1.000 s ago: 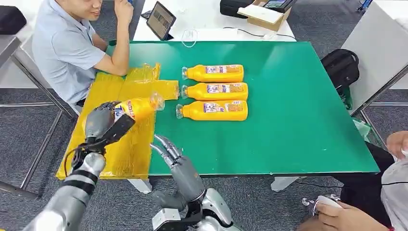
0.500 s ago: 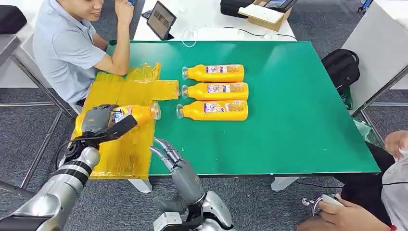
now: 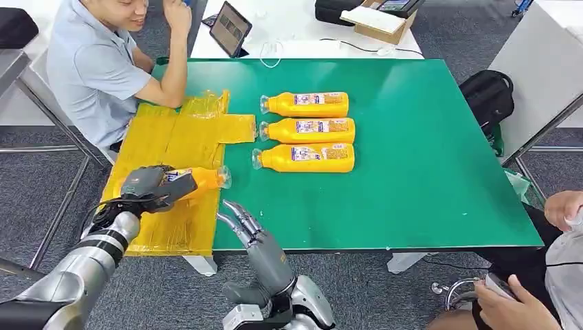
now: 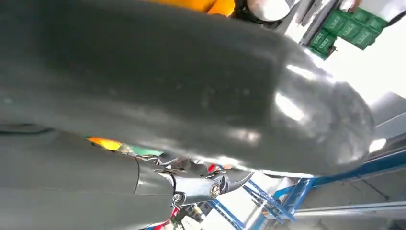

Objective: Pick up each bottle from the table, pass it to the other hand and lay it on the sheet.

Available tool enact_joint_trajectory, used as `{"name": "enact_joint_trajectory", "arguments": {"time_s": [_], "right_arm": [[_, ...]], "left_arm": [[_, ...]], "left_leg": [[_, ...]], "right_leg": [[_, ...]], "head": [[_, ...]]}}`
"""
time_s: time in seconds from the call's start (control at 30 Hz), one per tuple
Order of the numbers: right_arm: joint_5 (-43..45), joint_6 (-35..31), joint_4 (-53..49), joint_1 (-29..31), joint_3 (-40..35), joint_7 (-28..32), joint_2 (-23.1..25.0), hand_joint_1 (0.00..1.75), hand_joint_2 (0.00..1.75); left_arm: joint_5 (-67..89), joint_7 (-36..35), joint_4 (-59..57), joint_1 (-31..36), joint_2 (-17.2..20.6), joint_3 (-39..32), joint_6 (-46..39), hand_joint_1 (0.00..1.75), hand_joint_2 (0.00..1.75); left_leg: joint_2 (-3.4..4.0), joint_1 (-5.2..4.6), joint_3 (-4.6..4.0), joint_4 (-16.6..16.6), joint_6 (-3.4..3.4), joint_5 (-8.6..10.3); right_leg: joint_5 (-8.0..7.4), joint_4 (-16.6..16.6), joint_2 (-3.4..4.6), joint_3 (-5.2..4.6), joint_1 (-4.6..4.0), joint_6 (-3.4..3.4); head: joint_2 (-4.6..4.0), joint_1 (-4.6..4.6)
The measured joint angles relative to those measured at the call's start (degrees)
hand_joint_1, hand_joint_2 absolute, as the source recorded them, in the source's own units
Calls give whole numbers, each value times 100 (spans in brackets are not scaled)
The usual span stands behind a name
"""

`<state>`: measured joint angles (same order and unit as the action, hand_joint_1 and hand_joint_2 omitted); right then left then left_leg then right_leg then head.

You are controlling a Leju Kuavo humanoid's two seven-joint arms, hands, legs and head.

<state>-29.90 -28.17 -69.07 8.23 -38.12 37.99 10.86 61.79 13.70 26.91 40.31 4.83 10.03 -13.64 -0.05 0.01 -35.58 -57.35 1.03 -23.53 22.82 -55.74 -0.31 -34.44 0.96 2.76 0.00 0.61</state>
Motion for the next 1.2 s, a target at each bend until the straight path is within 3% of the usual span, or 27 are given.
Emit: {"name": "enact_joint_trajectory", "arguments": {"time_s": [0.03,0.07,0.1,0.53,0.77,1.2], "right_arm": [[0,0,2,0,0,0,-2,0,0],[0,0,4,0,0,0,-4,0,0],[0,0,4,0,0,0,-9,0,0],[295,46,199,75,2,184,-4,0,0],[645,-46,439,303,-96,188,33,0,0],[717,-2,691,523,-289,195,22,0,0]], "left_arm": [[0,0,-2,1,0,0,0,52,175],[0,2,-7,2,0,0,0,21,175],[0,2,-15,5,0,0,0,3,175],[-950,440,-39,144,0,-65,1481,0,175],[-2362,1622,153,-56,-2,-393,2454,0,175],[-3849,1932,1561,-660,-72,-459,2699,0,175]], "left_leg": [[0,0,0,0,0,0],[0,0,0,0,0,0],[0,0,0,0,0,0],[-6,0,2,1,0,0],[-10,0,8,1,1,2],[-11,0,6,1,0,1]], "right_leg": [[0,0,0,0,0,0],[0,0,0,0,0,0],[0,0,0,0,0,0],[0,0,-1,8,0,0],[0,0,-3,14,0,0],[2,0,-3,10,0,-2]], "head": [[0,0],[0,0],[0,0],[0,2],[0,0],[0,0]]}}
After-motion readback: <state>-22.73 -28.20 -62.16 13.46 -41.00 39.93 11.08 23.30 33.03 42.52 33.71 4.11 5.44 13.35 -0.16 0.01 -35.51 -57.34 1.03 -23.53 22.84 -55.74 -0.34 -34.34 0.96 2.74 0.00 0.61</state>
